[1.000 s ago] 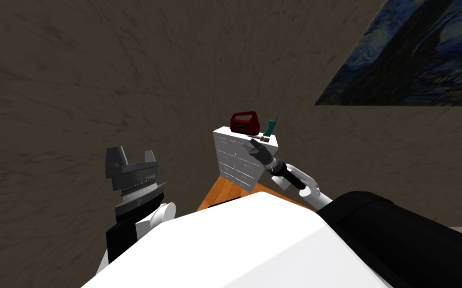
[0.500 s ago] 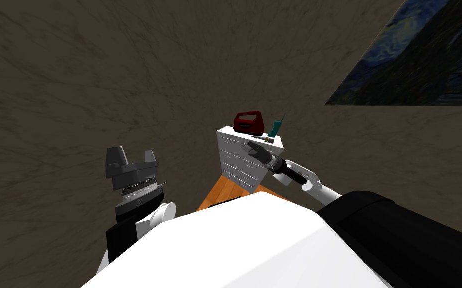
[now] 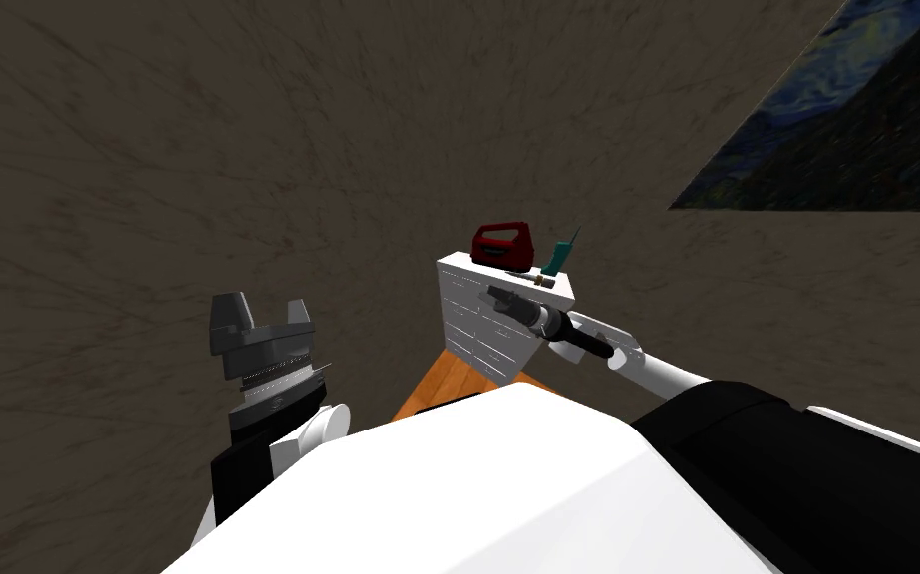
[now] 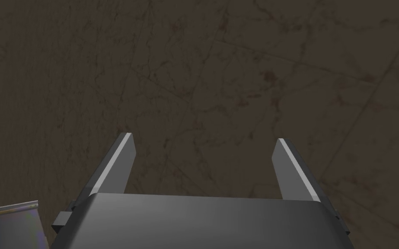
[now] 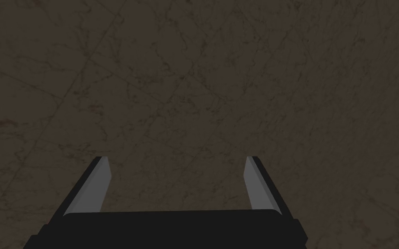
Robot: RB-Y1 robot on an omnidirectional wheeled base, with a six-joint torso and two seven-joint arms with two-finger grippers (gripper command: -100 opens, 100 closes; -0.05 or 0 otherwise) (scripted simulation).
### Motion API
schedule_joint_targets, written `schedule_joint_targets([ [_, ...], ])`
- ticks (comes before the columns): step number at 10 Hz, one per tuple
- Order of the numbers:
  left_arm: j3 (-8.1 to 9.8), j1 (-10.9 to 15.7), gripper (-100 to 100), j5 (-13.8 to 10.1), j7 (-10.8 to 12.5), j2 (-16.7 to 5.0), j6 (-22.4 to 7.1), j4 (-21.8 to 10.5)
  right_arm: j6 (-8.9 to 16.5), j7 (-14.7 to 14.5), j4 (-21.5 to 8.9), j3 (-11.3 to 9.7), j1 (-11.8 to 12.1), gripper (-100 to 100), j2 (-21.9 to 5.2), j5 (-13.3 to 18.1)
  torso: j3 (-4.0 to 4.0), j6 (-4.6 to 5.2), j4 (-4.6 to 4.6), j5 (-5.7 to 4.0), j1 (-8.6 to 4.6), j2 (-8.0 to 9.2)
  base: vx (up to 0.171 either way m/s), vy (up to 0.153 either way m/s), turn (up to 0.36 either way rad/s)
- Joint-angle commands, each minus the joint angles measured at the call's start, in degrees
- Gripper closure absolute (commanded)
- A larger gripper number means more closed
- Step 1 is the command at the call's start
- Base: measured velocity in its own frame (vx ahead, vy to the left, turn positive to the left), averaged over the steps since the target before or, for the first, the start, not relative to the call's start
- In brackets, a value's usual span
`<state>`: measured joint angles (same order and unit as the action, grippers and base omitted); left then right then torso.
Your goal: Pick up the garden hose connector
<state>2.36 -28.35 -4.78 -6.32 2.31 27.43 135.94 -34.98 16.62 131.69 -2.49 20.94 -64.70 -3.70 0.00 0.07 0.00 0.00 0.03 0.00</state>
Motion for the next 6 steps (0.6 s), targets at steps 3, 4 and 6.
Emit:
schedule_joint_targets([
  [3,-0.01,0.01,0,0.00,0.00,0.00,0.00,0.00,-0.66,0.48,-1.22,-0.42,-1.19,-100,-5.56,-0.74,-0.01,-0.06,-0.01,0.01,0.02,-0.01,0.005,0.002,0.110],
  [4,0.00,0.00,0,0.00,0.00,0.00,0.00,0.00,-0.66,0.48,-1.22,-0.42,-1.19,-100,-7.22,-0.74,-0.01,-0.01,-0.01,0.00,0.00,-0.02,0.005,-0.002,-0.044],
  [6,-0.01,0.01,0,0.00,0.00,0.00,0.00,0.00,-1.08,0.91,-2.39,-0.91,-2.47,-100,-10.77,-1.45,-0.01,-0.05,-0.01,0.00,0.00,-0.02,0.006,-0.001,0.147],
])
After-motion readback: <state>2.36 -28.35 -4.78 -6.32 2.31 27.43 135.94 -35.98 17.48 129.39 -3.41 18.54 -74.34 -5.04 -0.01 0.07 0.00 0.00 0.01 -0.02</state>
